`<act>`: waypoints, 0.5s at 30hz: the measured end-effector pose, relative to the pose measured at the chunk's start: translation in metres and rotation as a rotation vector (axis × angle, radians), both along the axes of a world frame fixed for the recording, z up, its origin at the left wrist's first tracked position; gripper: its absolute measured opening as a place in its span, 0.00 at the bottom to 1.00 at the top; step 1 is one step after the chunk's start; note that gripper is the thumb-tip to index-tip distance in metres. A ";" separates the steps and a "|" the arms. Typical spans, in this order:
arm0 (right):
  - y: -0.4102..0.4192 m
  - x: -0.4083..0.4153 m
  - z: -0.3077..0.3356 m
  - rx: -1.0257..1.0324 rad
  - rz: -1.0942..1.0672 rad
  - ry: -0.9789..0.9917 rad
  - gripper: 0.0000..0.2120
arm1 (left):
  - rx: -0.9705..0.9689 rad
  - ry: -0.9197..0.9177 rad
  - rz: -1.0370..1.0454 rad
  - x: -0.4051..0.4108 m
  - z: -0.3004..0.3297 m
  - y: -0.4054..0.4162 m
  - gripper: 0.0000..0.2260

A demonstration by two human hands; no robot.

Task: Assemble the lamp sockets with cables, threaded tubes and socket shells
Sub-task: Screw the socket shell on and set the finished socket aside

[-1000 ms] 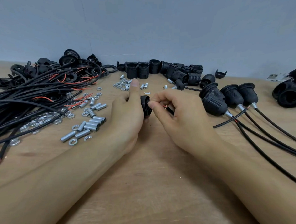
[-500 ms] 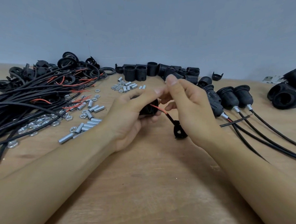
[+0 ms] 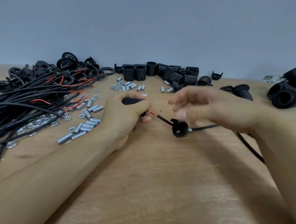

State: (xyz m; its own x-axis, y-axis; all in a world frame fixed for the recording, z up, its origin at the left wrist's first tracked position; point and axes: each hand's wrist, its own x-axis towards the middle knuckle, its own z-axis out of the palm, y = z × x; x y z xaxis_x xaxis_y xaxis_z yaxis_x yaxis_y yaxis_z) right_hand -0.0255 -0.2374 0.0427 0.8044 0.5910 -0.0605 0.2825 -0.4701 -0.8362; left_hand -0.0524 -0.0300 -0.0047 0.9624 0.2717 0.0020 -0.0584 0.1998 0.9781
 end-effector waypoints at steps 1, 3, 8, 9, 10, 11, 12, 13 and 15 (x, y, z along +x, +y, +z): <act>-0.002 -0.001 -0.002 -0.124 0.050 0.034 0.21 | -0.010 -0.001 0.012 0.000 0.000 0.000 0.08; 0.002 -0.003 -0.008 -0.291 0.066 0.012 0.23 | -0.022 -0.003 0.022 0.001 -0.001 0.000 0.08; 0.016 -0.005 -0.009 -0.169 0.014 -0.110 0.20 | -0.026 -0.027 0.052 0.003 -0.002 0.002 0.08; 0.016 -0.007 -0.009 -0.109 0.021 -0.111 0.16 | -0.023 -0.047 0.072 0.003 -0.002 0.004 0.08; 0.018 -0.007 -0.010 -0.048 0.024 -0.111 0.13 | 0.000 -0.079 0.098 0.004 -0.002 0.005 0.08; 0.020 -0.008 -0.010 0.004 0.019 -0.115 0.12 | 0.041 -0.117 0.124 0.004 -0.002 0.006 0.08; 0.024 -0.009 -0.012 0.045 -0.001 -0.131 0.13 | 0.093 -0.158 0.146 0.004 -0.002 0.007 0.08; 0.028 -0.009 -0.014 0.054 -0.041 -0.187 0.14 | 0.144 -0.197 0.160 0.003 -0.001 0.007 0.08; 0.038 -0.011 -0.021 -0.041 -0.125 -0.454 0.18 | 0.222 -0.252 0.172 0.000 -0.001 0.007 0.08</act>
